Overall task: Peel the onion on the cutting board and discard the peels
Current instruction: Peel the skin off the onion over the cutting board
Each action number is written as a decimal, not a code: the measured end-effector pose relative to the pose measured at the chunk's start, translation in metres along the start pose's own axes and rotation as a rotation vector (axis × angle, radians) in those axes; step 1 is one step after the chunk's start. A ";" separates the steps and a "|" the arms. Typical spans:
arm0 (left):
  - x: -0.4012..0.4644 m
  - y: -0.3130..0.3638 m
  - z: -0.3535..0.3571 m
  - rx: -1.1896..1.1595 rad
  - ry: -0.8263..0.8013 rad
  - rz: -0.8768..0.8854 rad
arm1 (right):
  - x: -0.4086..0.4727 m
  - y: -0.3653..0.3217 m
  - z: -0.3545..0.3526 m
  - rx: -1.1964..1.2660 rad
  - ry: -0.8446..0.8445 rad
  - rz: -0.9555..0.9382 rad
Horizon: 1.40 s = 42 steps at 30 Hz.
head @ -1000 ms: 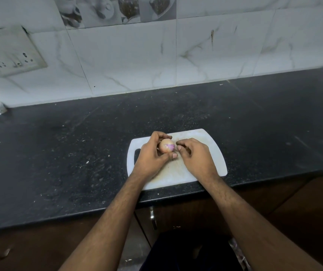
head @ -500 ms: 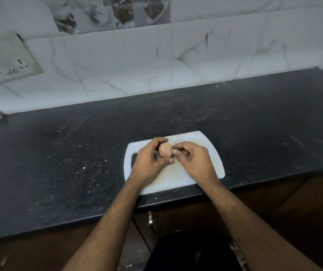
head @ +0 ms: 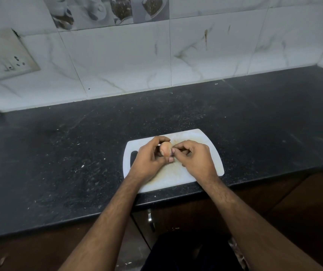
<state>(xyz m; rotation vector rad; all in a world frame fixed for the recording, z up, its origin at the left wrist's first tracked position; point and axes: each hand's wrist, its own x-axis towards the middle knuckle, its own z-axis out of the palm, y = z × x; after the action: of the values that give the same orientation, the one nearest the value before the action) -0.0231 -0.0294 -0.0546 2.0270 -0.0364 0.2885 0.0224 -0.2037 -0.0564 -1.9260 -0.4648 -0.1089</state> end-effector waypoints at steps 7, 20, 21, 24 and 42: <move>-0.001 0.002 0.000 -0.013 0.007 -0.009 | 0.000 -0.002 0.000 -0.048 -0.004 -0.014; -0.003 0.009 0.000 -0.041 0.025 -0.029 | 0.001 -0.004 0.001 -0.137 0.037 0.004; -0.003 0.009 0.000 -0.043 0.025 -0.035 | 0.001 -0.004 0.000 -0.137 0.056 -0.005; -0.003 0.009 0.000 -0.030 0.036 -0.035 | 0.001 -0.004 -0.002 -0.109 0.062 -0.044; -0.002 0.002 0.001 0.062 0.005 -0.033 | -0.001 -0.003 0.002 -0.174 -0.026 -0.042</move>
<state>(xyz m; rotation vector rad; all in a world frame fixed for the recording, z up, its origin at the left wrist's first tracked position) -0.0250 -0.0311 -0.0532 2.0865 0.0087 0.2768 0.0202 -0.2012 -0.0545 -2.0909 -0.5276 -0.1562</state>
